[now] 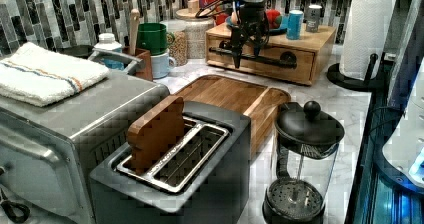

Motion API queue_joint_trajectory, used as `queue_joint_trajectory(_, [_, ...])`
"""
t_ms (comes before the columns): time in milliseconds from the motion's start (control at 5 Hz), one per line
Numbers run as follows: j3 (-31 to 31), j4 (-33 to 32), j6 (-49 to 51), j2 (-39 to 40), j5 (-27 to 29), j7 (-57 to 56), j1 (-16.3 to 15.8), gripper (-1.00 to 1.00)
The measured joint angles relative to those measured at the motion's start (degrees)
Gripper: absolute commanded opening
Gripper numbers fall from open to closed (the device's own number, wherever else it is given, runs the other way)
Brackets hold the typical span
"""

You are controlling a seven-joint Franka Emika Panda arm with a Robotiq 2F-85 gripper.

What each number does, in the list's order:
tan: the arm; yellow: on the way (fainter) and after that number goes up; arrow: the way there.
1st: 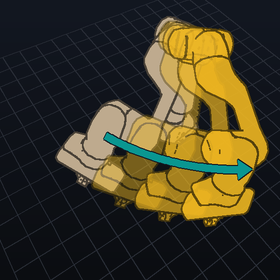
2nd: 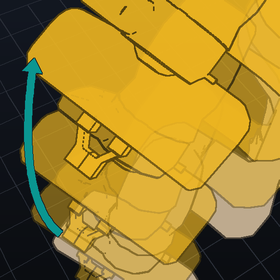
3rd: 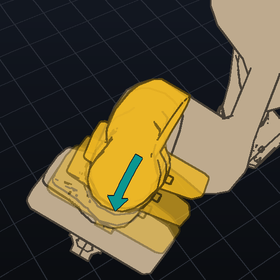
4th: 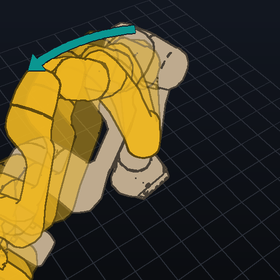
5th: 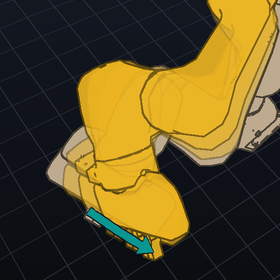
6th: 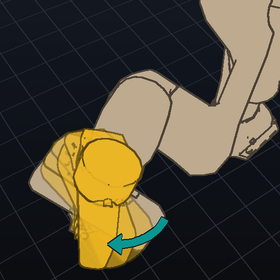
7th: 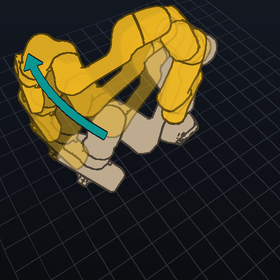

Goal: Open the drawer.

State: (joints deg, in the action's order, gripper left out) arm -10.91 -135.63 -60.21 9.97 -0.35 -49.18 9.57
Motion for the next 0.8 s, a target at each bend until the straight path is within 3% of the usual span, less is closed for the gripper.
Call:
queue_joint_trajectory(200, [0.0,-0.7,-3.7,0.2,-4.5,4.4,-0.6,1.0])
queue_joint_trajectory(800, [4.8,-0.8,-5.2,2.2,-3.6,4.1,0.2,1.0])
